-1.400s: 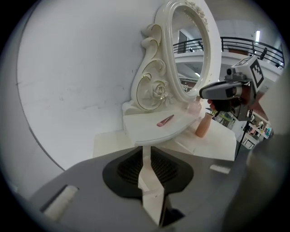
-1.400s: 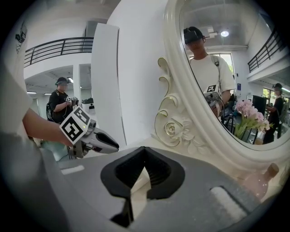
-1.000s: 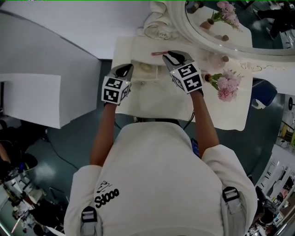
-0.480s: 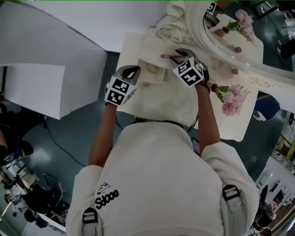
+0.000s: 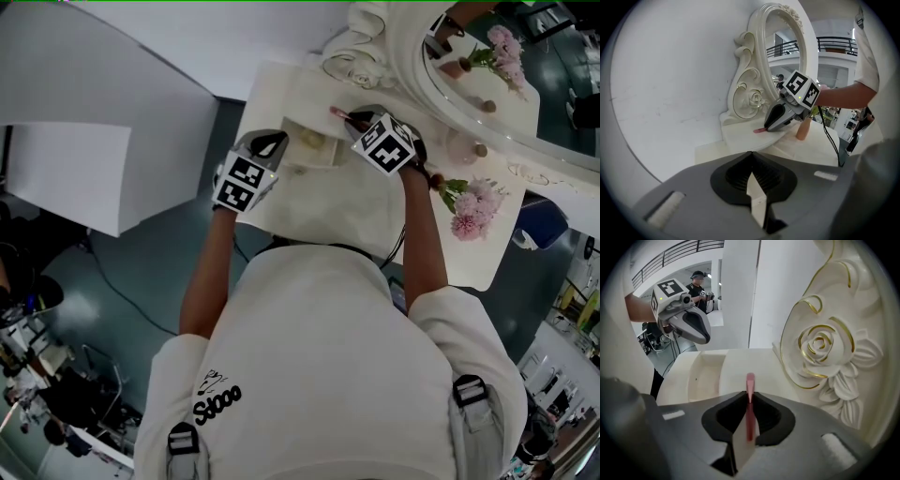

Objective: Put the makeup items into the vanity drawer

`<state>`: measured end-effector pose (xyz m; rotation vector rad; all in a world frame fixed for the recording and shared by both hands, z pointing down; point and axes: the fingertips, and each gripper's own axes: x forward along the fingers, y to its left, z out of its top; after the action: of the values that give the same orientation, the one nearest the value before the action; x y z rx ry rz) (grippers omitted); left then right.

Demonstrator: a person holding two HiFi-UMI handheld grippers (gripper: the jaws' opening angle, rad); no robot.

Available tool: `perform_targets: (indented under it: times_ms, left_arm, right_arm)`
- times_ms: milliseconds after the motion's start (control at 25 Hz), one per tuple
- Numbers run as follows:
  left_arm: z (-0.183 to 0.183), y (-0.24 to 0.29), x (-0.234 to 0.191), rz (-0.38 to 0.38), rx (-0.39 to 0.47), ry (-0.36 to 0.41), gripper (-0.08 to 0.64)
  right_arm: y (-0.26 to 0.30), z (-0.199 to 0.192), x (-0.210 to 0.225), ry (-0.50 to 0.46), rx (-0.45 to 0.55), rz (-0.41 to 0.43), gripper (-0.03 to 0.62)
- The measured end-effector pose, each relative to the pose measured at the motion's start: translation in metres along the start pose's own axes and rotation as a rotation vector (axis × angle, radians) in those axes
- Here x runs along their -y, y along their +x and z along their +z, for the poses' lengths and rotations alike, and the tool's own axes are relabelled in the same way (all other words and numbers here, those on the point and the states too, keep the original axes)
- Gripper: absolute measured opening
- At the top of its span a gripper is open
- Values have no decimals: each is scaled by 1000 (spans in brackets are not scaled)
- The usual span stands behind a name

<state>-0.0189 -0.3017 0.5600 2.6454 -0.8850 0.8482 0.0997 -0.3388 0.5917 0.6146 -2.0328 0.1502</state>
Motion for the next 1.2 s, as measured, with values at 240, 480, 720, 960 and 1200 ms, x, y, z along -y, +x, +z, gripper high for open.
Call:
perform_targets:
  times_ms: [240, 480, 720, 960, 1200]
  left_arm:
    - [6, -13, -1, 1, 23, 11, 15]
    - [3, -33, -5, 9, 55, -12, 15]
    - [-8, -45, 2, -2, 54, -45, 15]
    - [-19, -58, 4, 13, 61, -73, 15]
    - [-34, -71, 4, 24, 72, -112, 15]
  right_arm:
    - [1, -1, 0, 43, -38, -62, 49]
    - [-10, 16, -22, 80, 22, -56, 49]
    - [-8, 44, -61, 73, 98, 31, 49]
    - [14, 43, -96, 43, 20, 106, 49]
    - [33, 41, -107, 22, -37, 112, 51]
